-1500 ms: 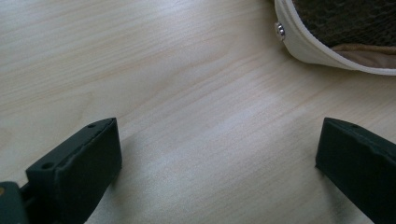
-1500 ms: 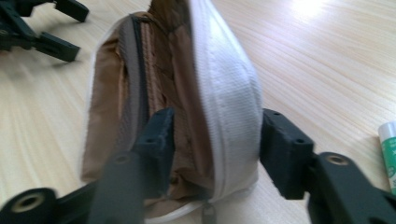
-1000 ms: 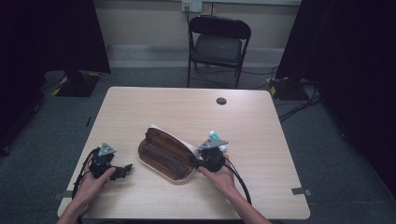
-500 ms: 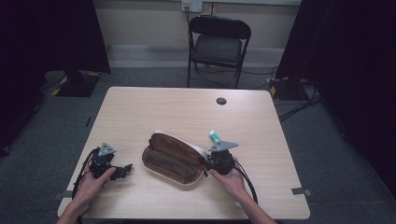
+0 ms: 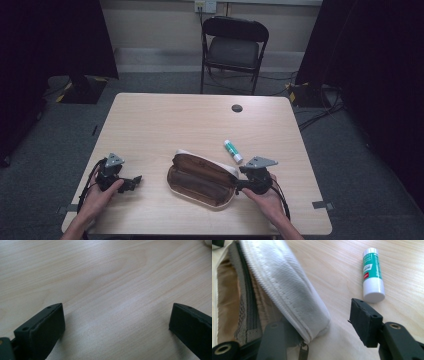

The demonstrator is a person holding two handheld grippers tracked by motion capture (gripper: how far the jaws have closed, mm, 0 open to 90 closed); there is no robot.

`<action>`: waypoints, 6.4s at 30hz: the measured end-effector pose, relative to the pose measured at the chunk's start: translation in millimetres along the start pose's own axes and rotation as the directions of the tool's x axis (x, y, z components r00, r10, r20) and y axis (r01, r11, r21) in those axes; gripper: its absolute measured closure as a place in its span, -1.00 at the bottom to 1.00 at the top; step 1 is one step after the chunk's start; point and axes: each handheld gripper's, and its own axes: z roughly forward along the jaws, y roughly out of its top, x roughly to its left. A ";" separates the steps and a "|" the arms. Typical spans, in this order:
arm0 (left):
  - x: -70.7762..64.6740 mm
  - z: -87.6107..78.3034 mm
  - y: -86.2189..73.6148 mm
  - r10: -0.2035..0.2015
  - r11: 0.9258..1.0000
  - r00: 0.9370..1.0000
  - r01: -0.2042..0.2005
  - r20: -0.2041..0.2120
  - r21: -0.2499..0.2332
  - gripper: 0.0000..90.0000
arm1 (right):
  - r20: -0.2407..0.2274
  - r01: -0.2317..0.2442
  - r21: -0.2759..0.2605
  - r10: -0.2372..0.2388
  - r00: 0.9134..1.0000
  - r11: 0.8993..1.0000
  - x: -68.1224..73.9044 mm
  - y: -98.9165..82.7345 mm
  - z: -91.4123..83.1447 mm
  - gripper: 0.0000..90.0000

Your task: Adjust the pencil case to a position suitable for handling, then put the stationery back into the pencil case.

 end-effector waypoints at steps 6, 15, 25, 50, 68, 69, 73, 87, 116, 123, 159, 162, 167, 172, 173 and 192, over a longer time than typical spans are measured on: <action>-0.1 0.1 0.0 -0.002 1.000 1.000 0.002 0.001 0.000 -1.00 | -0.004 0.023 -0.027 -0.023 1.000 0.999 0.0 7.7 5.7 0.54; 0.1 0.2 0.1 0.000 1.000 1.000 0.000 0.002 -0.001 -1.00 | -0.002 0.012 -0.031 -0.012 1.000 0.999 -1.7 30.4 32.9 0.44; -0.1 0.1 0.0 0.000 1.000 1.000 0.000 0.001 -0.001 -1.00 | -0.024 0.002 -0.049 -0.004 1.000 0.999 0.1 46.8 55.0 0.32; 0.0 -0.6 -0.4 0.006 1.000 1.000 -0.006 0.003 0.007 -1.00 | -0.045 -0.020 -0.064 0.018 0.999 0.998 -10.6 27.0 6.5 -0.16; -0.2 -0.4 -0.2 0.003 1.000 1.000 -0.003 0.003 0.007 -1.00 | 0.069 -0.059 -0.025 0.060 0.996 0.998 -53.4 19.5 24.8 0.13; -0.1 -0.5 -0.2 0.004 1.000 1.000 -0.004 0.001 0.007 -1.00 | 0.069 -0.056 -0.021 0.057 0.996 0.998 -52.4 21.4 26.4 0.14; -0.1 -0.5 -0.2 0.004 1.000 1.000 -0.004 0.000 0.007 -1.00 | 0.072 -0.033 -0.019 0.034 0.997 0.999 -50.5 29.1 35.3 0.14; -0.2 -0.5 -0.2 0.004 1.000 1.000 -0.004 0.000 0.006 -1.00 | 0.114 -0.020 0.045 0.014 0.993 0.999 -52.7 30.4 70.2 0.18; -0.6 -0.8 -0.4 0.006 1.000 1.000 -0.006 0.001 0.007 -1.00 | 0.063 -0.081 0.042 0.078 0.995 0.996 -60.9 22.9 63.5 0.46; -0.6 -0.8 -0.4 0.006 1.000 1.000 -0.006 0.000 0.007 -1.00 | 0.052 -0.100 0.036 0.098 0.994 0.994 -61.8 24.5 58.5 0.46; -1.1 -1.1 -0.7 0.003 1.000 1.000 -0.003 0.001 0.005 -1.00 | 0.012 -0.087 -0.120 0.089 0.996 0.989 -50.3 44.7 -10.6 0.46; -1.0 -1.1 -0.7 0.003 1.000 1.000 -0.003 0.001 0.004 -1.00 | 0.002 -0.086 -0.136 0.087 0.996 0.987 -47.5 48.9 -15.3 0.46; -1.0 -1.0 -0.7 0.003 1.000 1.000 -0.003 0.001 0.004 -1.00 | -0.011 -0.069 -0.186 0.068 0.998 0.980 -43.3 61.8 -33.1 0.46; -1.1 -1.1 -0.7 0.003 1.000 1.000 -0.003 0.001 0.005 -1.00 | -0.026 -0.051 -0.230 0.046 0.999 0.972 -36.9 72.3 -49.9 0.46; -1.1 -1.1 -0.7 0.003 1.000 1.000 -0.003 0.001 0.005 -1.00 | -0.032 -0.050 -0.234 0.044 0.999 0.971 -34.9 74.2 -51.9 0.46; -1.0 -1.1 -0.8 0.004 1.000 1.000 -0.004 0.000 0.004 -1.00 | -0.123 0.048 -0.276 -0.084 0.989 0.960 13.5 96.6 -57.9 0.46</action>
